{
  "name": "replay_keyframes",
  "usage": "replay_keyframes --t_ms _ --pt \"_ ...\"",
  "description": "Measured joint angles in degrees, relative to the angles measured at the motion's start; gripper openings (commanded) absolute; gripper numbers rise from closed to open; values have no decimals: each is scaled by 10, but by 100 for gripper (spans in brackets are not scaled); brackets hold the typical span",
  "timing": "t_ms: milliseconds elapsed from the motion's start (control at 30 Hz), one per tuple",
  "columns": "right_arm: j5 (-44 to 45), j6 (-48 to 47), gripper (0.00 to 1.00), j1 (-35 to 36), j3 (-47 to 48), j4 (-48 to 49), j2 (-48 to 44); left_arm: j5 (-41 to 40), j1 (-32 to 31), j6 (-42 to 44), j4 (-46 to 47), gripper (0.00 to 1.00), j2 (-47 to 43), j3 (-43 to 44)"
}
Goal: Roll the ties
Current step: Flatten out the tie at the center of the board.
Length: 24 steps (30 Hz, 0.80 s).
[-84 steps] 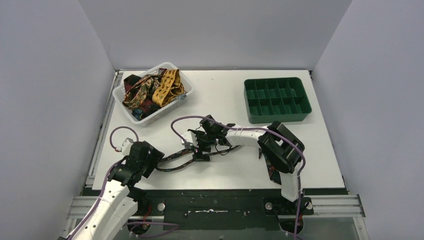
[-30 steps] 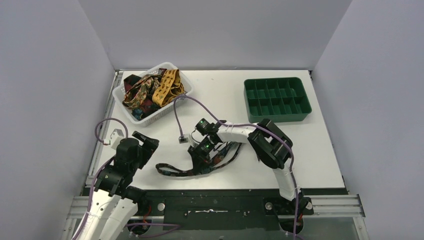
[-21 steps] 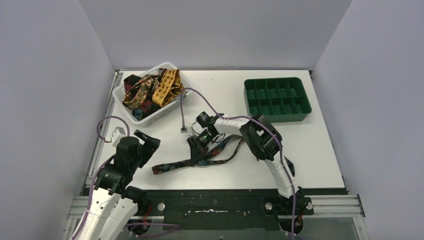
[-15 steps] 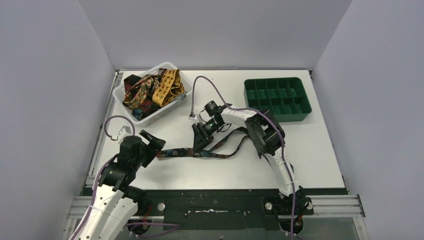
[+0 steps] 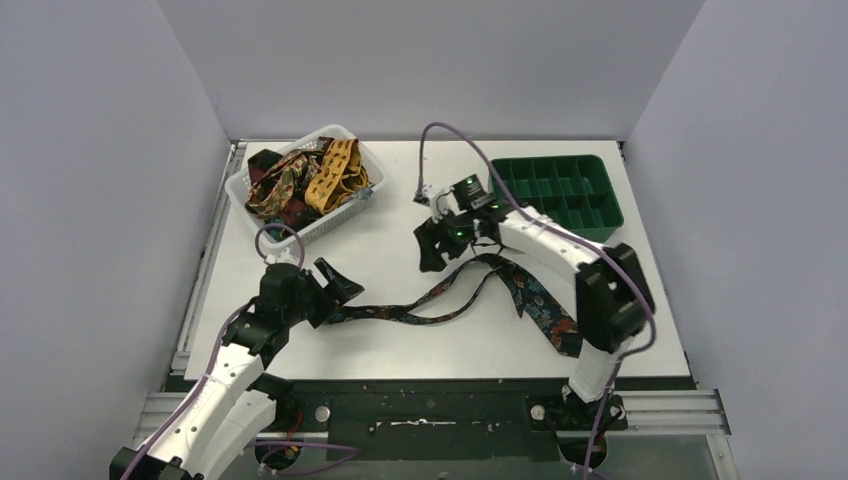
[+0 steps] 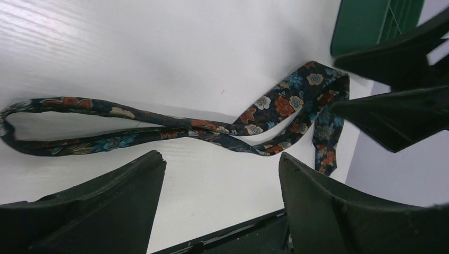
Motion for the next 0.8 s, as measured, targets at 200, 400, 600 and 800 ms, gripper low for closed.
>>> replay_keyframes --t_ms 200,400,600,800 --pt "178 -67 100 -54 -169 128 -211 43 -9 10 54 75 15 -11" --pt "236 -213 100 -59 -274 139 -254 61 -17 12 81 75 15 -36" --pt "173 -382 100 -64 -275 70 -227 64 -19 26 70 75 0 -37" --pt "134 -475 100 -68 -277 61 -230 64 -19 28 68 75 -20 -42"
